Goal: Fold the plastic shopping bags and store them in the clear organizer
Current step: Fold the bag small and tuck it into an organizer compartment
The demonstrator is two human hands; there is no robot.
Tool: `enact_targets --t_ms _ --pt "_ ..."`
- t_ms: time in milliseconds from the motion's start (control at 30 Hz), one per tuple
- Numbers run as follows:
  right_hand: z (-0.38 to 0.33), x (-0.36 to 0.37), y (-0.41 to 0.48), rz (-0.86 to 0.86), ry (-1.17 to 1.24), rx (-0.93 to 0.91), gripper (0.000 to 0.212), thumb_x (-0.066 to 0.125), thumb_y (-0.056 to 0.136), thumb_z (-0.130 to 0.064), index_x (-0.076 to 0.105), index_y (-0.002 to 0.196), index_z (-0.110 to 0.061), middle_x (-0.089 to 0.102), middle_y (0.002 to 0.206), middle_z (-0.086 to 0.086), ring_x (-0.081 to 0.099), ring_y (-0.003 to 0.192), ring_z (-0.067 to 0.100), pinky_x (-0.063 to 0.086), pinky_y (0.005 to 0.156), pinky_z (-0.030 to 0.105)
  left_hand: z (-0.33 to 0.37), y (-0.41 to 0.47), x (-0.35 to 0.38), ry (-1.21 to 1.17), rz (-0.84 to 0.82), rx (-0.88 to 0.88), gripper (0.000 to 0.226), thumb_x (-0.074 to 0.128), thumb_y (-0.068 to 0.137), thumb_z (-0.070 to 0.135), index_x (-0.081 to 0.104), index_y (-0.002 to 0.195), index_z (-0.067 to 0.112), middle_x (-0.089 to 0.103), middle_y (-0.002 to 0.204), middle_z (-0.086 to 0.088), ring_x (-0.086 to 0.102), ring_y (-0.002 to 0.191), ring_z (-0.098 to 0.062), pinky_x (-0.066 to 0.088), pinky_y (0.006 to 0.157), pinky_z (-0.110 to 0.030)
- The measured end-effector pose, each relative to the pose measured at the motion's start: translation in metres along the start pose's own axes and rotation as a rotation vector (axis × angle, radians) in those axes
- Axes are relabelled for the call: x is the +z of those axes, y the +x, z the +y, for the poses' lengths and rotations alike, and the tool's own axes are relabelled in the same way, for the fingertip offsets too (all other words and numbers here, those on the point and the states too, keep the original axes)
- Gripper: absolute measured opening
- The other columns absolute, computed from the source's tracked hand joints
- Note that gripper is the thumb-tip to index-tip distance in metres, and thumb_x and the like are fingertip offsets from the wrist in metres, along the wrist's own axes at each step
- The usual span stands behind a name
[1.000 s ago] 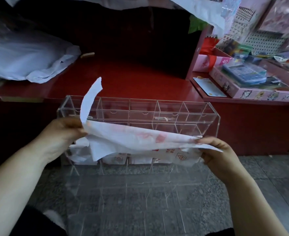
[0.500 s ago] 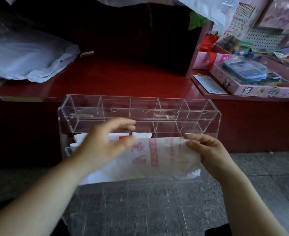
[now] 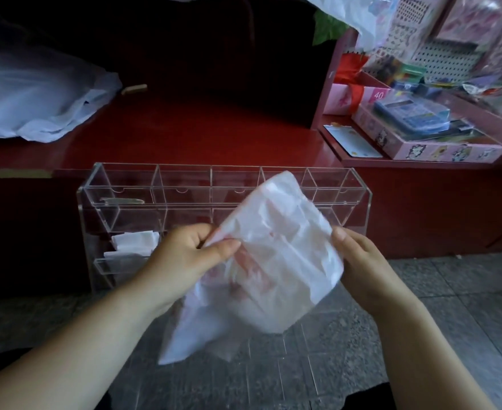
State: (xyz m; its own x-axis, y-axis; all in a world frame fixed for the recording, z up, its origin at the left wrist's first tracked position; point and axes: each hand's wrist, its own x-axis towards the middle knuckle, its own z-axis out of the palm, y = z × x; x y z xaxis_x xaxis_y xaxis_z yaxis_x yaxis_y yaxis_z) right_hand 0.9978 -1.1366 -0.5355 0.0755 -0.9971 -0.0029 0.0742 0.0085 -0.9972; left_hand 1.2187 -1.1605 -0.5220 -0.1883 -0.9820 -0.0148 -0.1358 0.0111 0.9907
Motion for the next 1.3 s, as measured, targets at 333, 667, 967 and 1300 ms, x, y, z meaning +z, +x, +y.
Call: enact_targets --t_ms 333,667,967,1300 --pt "0.004 0.012 0.004 0.162 0.042 0.012 0.034 0.054 0.082 -0.002 0.073 0.058 -0.018 0.069 0.062 0.0 0.064 0.058 0.012 0.053 0.058 0.023 -0.011 -0.002 -0.02 -0.169 -0.406 -0.244 0.066 0.086 0.037 0.053 0.071 0.089 0.015 0.073 0.096 0.001 0.068 0.088 -0.008 0.05 0.066 -0.013" --pt "0.017 0.045 0.003 0.232 -0.303 -0.018 0.031 0.069 0.079 -0.01 0.045 0.06 -0.004 0.036 0.056 0.002 0.034 0.054 0.009 0.028 0.05 0.02 -0.011 0.006 0.01 -0.101 -0.026 0.039 0.025 0.06 0.081 0.001 0.065 0.071 0.023 0.067 0.061 0.023 0.06 0.065 0.014 0.041 0.061 0.001" --pt "0.013 0.044 0.002 0.229 -0.295 -0.067 0.036 0.061 0.084 -0.015 0.047 0.051 -0.006 0.04 0.053 0.003 0.036 0.052 0.011 0.029 0.05 0.02 -0.016 0.007 0.004 0.169 0.013 0.211 0.029 0.071 0.073 0.007 0.065 0.057 0.03 0.063 0.054 0.024 0.059 0.064 0.012 0.041 0.063 -0.001" --pt "0.013 0.045 0.002 0.217 -0.235 -0.094 0.023 0.063 0.081 -0.005 0.059 0.061 -0.015 0.055 0.051 -0.008 0.047 0.052 0.004 0.038 0.052 0.012 -0.015 0.008 0.001 0.267 -0.013 0.245 0.025 0.072 0.073 0.014 0.063 0.055 0.028 0.06 0.051 0.028 0.057 0.059 0.014 0.039 0.06 -0.002"
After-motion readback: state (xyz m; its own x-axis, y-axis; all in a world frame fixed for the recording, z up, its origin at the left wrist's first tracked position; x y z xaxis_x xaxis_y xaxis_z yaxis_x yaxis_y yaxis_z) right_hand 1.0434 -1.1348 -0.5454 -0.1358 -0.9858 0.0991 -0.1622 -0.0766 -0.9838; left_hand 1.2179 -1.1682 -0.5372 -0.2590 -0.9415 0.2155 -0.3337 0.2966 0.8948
